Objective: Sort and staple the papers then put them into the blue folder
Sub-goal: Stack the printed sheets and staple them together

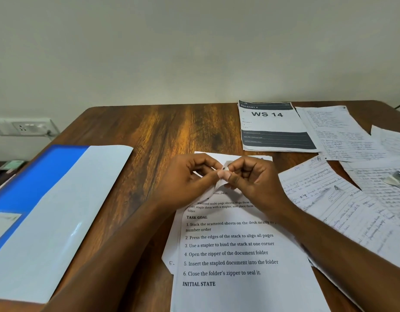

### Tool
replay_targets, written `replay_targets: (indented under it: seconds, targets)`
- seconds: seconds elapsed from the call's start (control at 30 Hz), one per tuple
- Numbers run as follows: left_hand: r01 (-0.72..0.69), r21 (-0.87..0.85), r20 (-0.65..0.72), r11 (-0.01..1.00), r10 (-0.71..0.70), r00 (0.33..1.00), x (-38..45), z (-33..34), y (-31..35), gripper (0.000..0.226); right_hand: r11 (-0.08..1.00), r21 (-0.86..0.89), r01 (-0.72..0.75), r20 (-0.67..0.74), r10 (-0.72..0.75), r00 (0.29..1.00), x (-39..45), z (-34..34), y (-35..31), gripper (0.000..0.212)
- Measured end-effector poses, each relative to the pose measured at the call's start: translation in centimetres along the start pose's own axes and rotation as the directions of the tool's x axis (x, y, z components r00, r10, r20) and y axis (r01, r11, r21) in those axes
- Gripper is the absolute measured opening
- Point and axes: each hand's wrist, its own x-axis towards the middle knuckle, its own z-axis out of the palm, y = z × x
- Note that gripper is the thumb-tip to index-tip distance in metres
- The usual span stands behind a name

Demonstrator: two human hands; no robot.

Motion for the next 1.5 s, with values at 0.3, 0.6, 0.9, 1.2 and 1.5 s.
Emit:
replay_targets:
  seconds: [0.3, 0.6, 0.9, 1.2, 1.5]
  targets:
    - [0.065, -0.043, -0.033, 0.997, -0.066, 0.997, -0.3, 0.0, 0.2, 0.014, 0.998, 0.062, 0.026, 0.065, -0.03, 0.997, -0.3, -0.5, -0.1, 0.017]
    - [-0.008, 0.03, -0.099, 1.0, 0.011, 0.995, -0.2, 0.7, -0.5, 0.01, 0.988, -0.11, 0.11, 0.053, -0.105, 0.993, -0.2, 0.1, 0.9, 0.021]
    - [-0.079, 0.049, -0.083, 0.996, 0.083, 0.993, 0.3, 0.3, -1.5, 0.013, 0.983, -0.167, 0.074, -0.014, -0.078, 0.997, 0.1, -0.1, 0.0, 0.037]
    - [-0.108, 0.092, -0.047, 0.99, 0.113, 0.993, 0.1, 0.2, -1.6, 0.01, 0.849, -0.441, 0.29, -0.052, -0.347, 0.937, 0.0, -0.5, -0.7, 0.026]
    - [-0.187, 0.132, 0.001, 0.973, 0.189, 0.982, -0.1, -0.1, -1.8, 0.019, 0.868, -0.396, 0.301, -0.022, -0.336, 0.942, 0.1, -0.8, -0.1, 0.019]
